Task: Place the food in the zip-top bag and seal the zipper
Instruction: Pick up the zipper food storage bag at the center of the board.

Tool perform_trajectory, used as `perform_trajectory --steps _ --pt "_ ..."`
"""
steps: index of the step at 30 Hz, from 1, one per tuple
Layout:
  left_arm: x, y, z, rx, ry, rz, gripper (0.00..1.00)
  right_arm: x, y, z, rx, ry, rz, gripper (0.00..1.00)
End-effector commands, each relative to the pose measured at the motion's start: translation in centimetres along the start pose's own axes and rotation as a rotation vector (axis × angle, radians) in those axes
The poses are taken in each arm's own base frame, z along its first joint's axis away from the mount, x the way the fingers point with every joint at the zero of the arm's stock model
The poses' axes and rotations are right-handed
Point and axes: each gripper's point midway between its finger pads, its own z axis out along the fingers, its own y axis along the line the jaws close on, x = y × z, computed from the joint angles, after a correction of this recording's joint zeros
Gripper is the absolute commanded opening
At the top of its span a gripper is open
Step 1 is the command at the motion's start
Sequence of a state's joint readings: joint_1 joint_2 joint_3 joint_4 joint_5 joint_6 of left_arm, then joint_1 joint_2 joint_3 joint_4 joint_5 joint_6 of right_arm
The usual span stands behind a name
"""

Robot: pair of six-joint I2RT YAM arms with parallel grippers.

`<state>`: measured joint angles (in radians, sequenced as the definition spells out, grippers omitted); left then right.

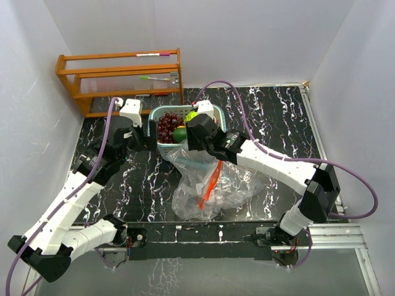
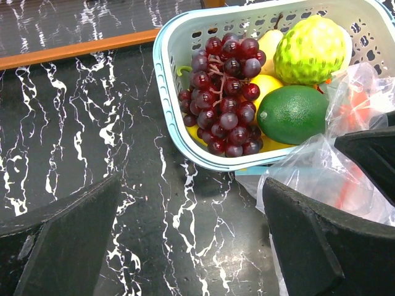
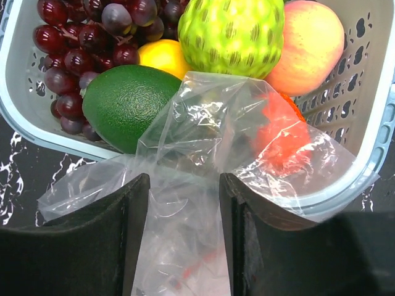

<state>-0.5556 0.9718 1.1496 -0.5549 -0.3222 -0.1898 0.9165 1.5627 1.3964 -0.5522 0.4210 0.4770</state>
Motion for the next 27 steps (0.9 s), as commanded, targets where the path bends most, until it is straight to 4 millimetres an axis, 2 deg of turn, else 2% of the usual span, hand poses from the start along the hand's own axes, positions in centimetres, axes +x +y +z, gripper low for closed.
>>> perform_trajectory --steps 1,3,6,7,10,15,19,22,27 --pt "-0.6 0.7 -0.9 -0.015 -0.027 0.001 0.97 -1.6 0.4 0.2 0.002 -0.062 0.032 0.46" --pt "-0.4 0.7 -1.0 -0.014 -0.029 -0.003 0.97 -1.3 0.2 0.2 0.011 -0.056 0.030 0.36" --pt "-0.3 0.6 -1.0 -0.008 -0.030 -0.006 0.97 -1.5 -0.5 -0.1 0.044 -0.061 0.037 0.12" --pt "-0.3 0.6 -1.0 -0.006 -0.031 -0.008 0.97 -1.9 -0.7 -0.6 0.049 -0.069 0.042 0.08" --pt "-0.7 0.3 -1.1 0.008 -0.036 -0.014 0.97 -3.9 -1.1 -3.2 0.041 -0.112 0.083 0.08" --pt "-2.1 -0.7 -1.9 0.075 -0.096 -0.042 0.97 -9.3 -2.3 -9.9 -0.022 -0.284 0.219 0.08" --pt "-3.8 -2.2 -2.5 0.167 -0.198 -0.107 0.97 -13.1 -3.6 -15.1 -0.087 -0.460 0.334 0.08" --pt "-5.4 -3.5 -3.2 0.239 -0.247 -0.176 0.97 -15.5 -3.8 -18.5 -0.165 -0.566 0.404 0.08" --pt "-8.4 -5.7 -4.4 0.364 -0.331 -0.316 0.97 -18.7 -4.1 -24.4 -0.304 -0.691 0.484 0.08"
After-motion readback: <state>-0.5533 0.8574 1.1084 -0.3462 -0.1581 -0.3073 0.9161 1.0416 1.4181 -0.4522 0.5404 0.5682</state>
